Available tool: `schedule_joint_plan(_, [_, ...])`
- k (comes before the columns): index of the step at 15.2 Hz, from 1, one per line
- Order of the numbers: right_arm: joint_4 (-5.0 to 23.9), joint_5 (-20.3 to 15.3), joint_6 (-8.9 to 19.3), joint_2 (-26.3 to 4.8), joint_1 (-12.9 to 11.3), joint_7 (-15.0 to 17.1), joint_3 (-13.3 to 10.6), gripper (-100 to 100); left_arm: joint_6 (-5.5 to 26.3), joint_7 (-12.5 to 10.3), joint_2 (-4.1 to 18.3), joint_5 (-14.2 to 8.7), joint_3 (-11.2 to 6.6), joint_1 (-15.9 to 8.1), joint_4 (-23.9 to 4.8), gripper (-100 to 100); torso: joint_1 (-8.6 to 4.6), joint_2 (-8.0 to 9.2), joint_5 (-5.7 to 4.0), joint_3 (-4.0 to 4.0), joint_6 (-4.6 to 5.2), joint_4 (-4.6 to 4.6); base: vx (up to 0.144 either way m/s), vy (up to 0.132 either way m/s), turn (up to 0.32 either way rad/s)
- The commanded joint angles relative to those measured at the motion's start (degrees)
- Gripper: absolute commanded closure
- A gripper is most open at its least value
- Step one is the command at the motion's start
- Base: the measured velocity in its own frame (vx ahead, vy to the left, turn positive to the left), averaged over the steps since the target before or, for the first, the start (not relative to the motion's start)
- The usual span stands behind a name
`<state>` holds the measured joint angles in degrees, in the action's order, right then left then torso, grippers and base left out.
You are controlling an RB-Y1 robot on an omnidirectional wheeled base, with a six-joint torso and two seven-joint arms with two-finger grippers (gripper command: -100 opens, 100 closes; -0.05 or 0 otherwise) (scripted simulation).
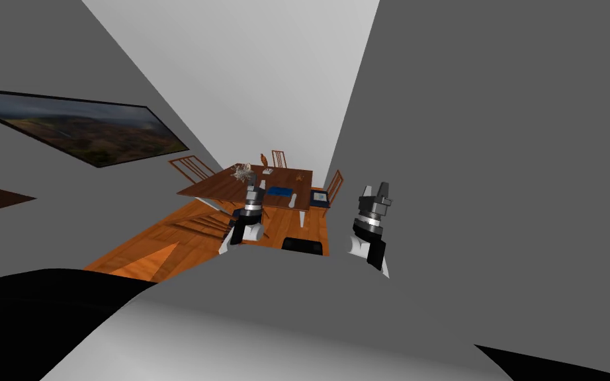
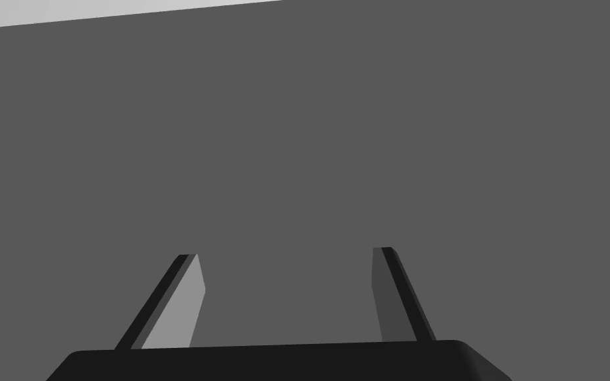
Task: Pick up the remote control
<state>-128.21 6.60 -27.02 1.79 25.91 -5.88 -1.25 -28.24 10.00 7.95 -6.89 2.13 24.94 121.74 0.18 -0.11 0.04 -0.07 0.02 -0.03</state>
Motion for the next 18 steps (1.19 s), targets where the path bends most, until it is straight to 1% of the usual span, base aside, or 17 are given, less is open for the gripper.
schedule_joint_plan(1, [0.0,0.0,0.0,0.0,0.0,0.0,0.0,0,1.7,1.0,0.7,-0.2,0.00,-1.3,-1.8,-100,0.00,0.00,0.00,0.00,0.00,0.00,0.015,0.034,-0.070])
schedule_joint_plan(2, [0.0,0.0,0.0,0.0,0.0,0.0,0.0,0,3.6,2.2,1.4,-0.5,0.09,-2.9,-3.8,-100,-0.01,0.00,0.00,0.00,-0.01,0.00,0.016,0.035,-0.077])
schedule_joint_plan(3, [0.0,0.0,0.0,0.0,0.0,0.0,0.0,0,3.6,2.2,1.4,-0.5,0.09,-2.9,-4.1,-100,-0.01,0.00,0.00,0.00,0.00,0.00,0.016,0.034,-0.072])
schedule_joint_plan(4, [0.0,0.0,0.0,0.0,0.0,0.0,0.0,0,5.4,3.6,2.2,-0.8,0.19,-4.7,-6.2,-100,-0.01,0.00,0.00,0.00,-0.01,0.00,0.020,0.035,-0.098])
schedule_joint_plan(6, [0.0,0.0,0.0,0.0,0.0,0.0,0.0,0,5.8,3.6,2.2,-0.8,0.19,-4.7,-6.6,-100,-0.01,-0.01,0.00,-0.01,0.00,-0.01,0.015,0.032,-0.056])
schedule_joint_plan(7, [0.0,0.0,0.0,0.0,0.0,0.0,0.0,0,7.5,5.0,2.8,-1.1,0.29,-6.6,-9.2,-100,-0.04,0.01,-0.01,0.00,-0.02,0.00,0.010,0.026,-0.063])
schedule_joint_plan(8, [0.0,0.0,0.0,0.0,0.0,0.0,0.0,0,8.1,5.0,2.8,-1.1,0.29,-6.6,-9.2,-100,-0.05,0.02,-0.01,0.01,0.00,0.00,0.012,0.030,-0.079])
schedule_joint_plan(9, [0.0,0.0,0.0,0.0,0.0,0.0,0.0,0,9.6,6.5,3.4,-1.5,0.41,-8.5,-10.9,-100,-0.05,0.02,-0.01,0.01,-0.01,0.00,0.015,0.040,-0.105])
schedule_joint_plan(10, [0.0,0.0,0.0,0.0,0.0,0.0,0.0,0,10.5,6.5,3.4,-1.5,0.41,-8.6,-12.0,-100,-0.02,0.00,-0.01,0.00,0.01,0.00,0.017,0.042,-0.100])
schedule_joint_plan(11, [0.0,0.0,0.0,0.0,0.0,0.0,0.0,0,10.5,6.5,3.4,-1.5,0.41,-8.6,-12.0,-100,0.00,0.00,0.00,0.00,-0.01,0.00,0.012,0.031,-0.034])
schedule_joint_plan(12, [0.0,0.0,0.0,0.0,0.0,0.0,0.0,0,12.4,8.1,4.0,-1.8,0.53,-10.7,-14.1,-100,-0.02,0.01,0.00,0.01,-0.02,0.00,0.016,0.033,-0.071])
schedule_joint_plan(13, [0.0,0.0,0.0,0.0,0.0,0.0,0.0,0,13.0,8.1,4.0,-1.8,0.53,-10.7,-15.0,-100,-0.03,-0.01,0.00,0.00,0.01,0.00,0.015,0.034,-0.090])
schedule_joint_plan(14, [0.0,0.0,0.0,0.0,0.0,0.0,0.0,0,13.0,8.1,4.0,-1.8,0.53,-10.7,-15.0,-100,-0.03,-0.01,0.00,-0.01,-0.01,-0.01,0.010,0.025,-0.039])
schedule_joint_plan(15, [0.0,0.0,0.0,0.0,0.0,0.0,0.0,0,14.8,9.8,4.5,-2.2,0.65,-12.9,-17.5,-100,-0.05,0.01,-0.01,0.01,-0.02,0.00,0.013,0.028,-0.083])
schedule_joint_plan(16, [0.0,0.0,0.0,0.0,0.0,0.0,0.0,0,15.6,9.8,4.5,-2.2,0.65,-12.9,-18.1,-100,-0.05,0.01,-0.01,0.00,0.00,0.00,0.015,0.033,-0.101])
schedule_joint_plan(17, [0.0,0.0,0.0,0.0,0.0,0.0,0.0,0,15.6,9.8,4.5,-2.2,0.65,-12.9,-18.1,-100,-0.05,0.00,-0.01,0.00,0.00,0.00,0.010,0.027,-0.042])
schedule_joint_plan(18, [0.0,0.0,0.0,0.0,0.0,0.0,0.0,0,17.8,11.5,5.0,-2.6,0.78,-15.1,-20.1,-100,-0.06,0.01,-0.01,0.01,-0.02,0.00,0.015,0.031,-0.069])
